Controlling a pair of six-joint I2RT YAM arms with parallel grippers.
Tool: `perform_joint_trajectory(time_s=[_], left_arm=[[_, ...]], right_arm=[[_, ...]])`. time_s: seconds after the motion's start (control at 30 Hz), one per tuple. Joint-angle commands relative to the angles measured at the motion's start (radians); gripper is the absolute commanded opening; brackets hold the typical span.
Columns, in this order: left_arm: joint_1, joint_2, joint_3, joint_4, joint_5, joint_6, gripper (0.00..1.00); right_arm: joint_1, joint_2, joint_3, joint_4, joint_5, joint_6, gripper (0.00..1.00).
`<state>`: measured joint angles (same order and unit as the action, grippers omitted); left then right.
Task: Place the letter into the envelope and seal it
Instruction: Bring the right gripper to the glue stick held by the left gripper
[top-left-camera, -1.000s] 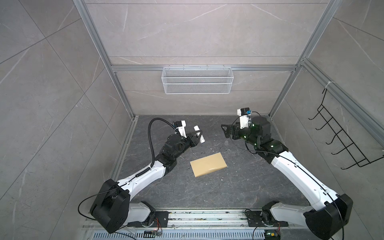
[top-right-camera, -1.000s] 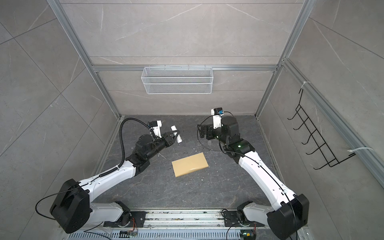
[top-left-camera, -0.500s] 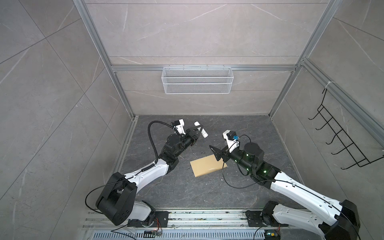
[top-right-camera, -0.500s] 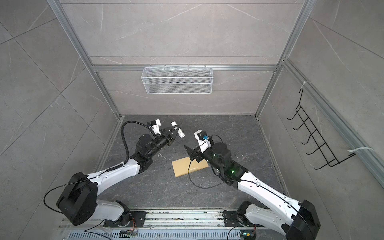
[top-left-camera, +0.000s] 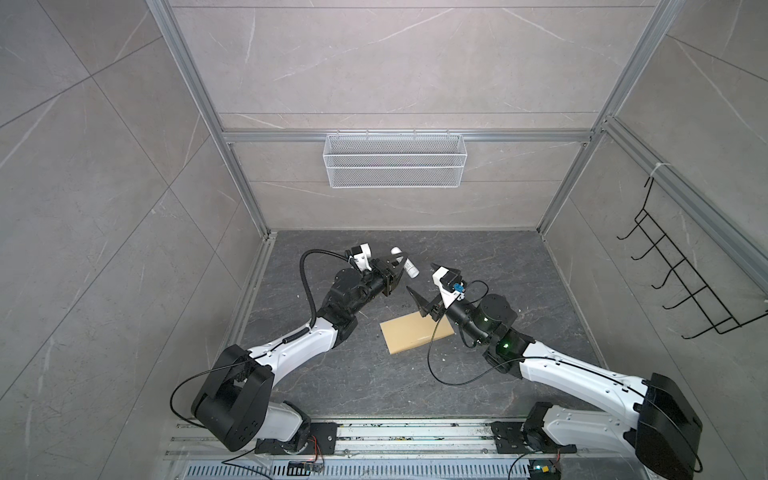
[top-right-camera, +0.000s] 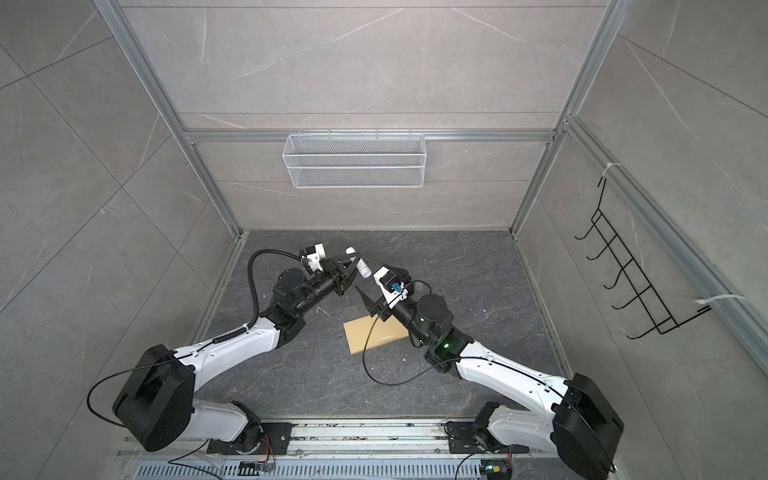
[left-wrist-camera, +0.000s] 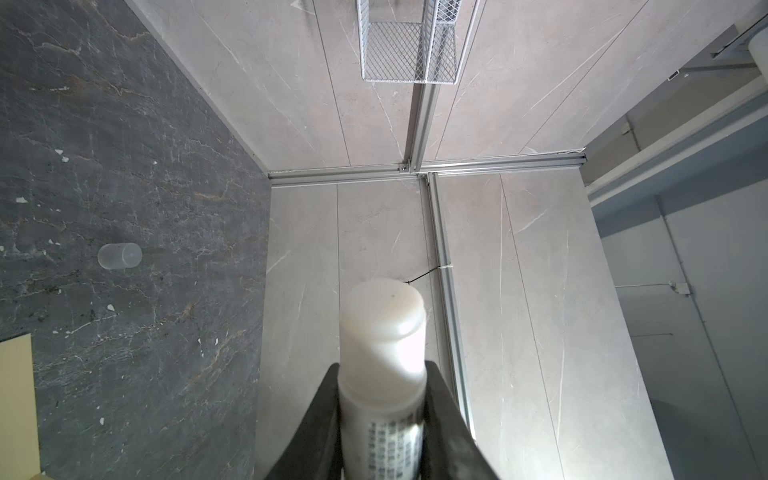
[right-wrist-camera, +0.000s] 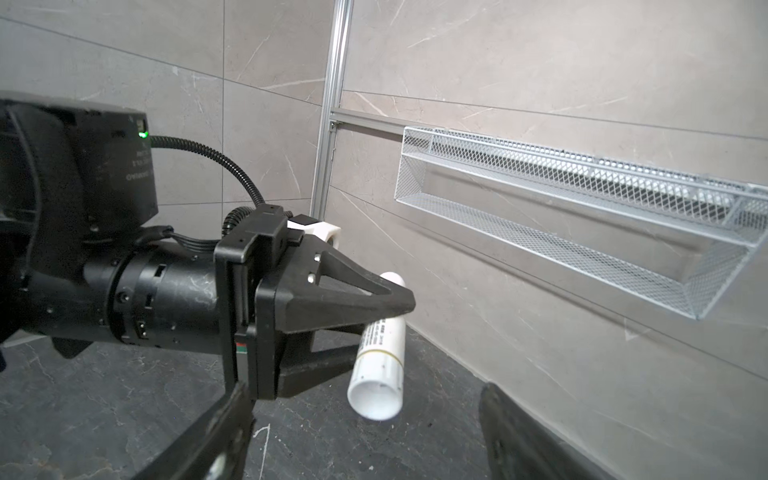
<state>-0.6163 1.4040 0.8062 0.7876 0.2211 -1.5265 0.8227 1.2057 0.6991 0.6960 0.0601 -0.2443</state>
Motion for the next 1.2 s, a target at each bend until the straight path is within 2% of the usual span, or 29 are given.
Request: perform_joint_trajectory(time_s=[0.0, 0.13, 0.27, 0.4, 0.73, 1.0, 1.1, 1.17], left_arm=[[0.005, -0.010, 0.008, 0.085, 0.036, -0.049, 0.00], [0.005, -0.005, 0.008, 0.093, 0.047, -0.058, 0.00], [0.005, -0.010, 0.007, 0.093, 0.047, -0.063, 0.00], [0.005, -0.011, 0.001, 0.103, 0.050, -0.071, 0.00], [0.005, -0.019, -0.007, 0.105, 0.053, -0.077, 0.00], [0.003, -0.023, -0.011, 0.107, 0.058, -0.080, 0.00], [0.002, -0.025, -0.012, 0.108, 0.060, -0.081, 0.00], [0.002, -0.027, -0.013, 0.108, 0.060, -0.080, 0.00]], right_arm=[[0.012, 0.035, -0.007, 0.125, 0.010, -0.059, 0.80], [0.014, 0.080, -0.004, 0.190, 0.049, -0.080, 0.65], [0.015, 0.119, 0.003, 0.241, 0.070, -0.086, 0.55], [0.014, 0.150, 0.013, 0.265, 0.076, -0.090, 0.51], [0.016, 0.205, 0.029, 0.349, 0.114, -0.099, 0.35], [0.018, 0.248, 0.048, 0.389, 0.131, -0.100, 0.32], [0.022, 0.263, 0.060, 0.396, 0.138, -0.103, 0.28], [0.022, 0.275, 0.069, 0.402, 0.149, -0.106, 0.21]])
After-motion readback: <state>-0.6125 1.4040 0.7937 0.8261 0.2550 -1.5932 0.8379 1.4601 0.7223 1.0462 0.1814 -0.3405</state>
